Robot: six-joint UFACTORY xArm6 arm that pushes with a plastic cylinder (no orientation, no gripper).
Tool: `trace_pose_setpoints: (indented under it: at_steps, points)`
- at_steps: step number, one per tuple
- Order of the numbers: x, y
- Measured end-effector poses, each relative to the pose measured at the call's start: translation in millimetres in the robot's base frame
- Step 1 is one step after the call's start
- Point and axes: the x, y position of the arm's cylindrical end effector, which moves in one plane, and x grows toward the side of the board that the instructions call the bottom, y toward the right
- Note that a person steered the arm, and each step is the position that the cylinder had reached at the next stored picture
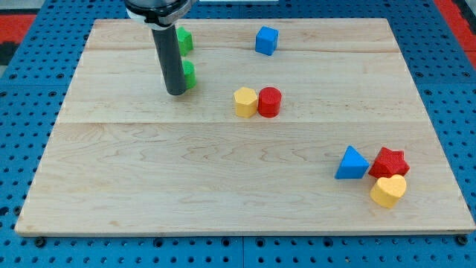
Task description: Slide the green circle on the top left
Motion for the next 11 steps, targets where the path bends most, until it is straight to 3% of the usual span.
trace_pose_setpoints:
  at_steps: [3, 4, 7, 10, 11]
  points:
    - [-56, 10]
    - [-60, -15]
    - [-96, -7]
    - [-131, -131]
    - [-146, -137]
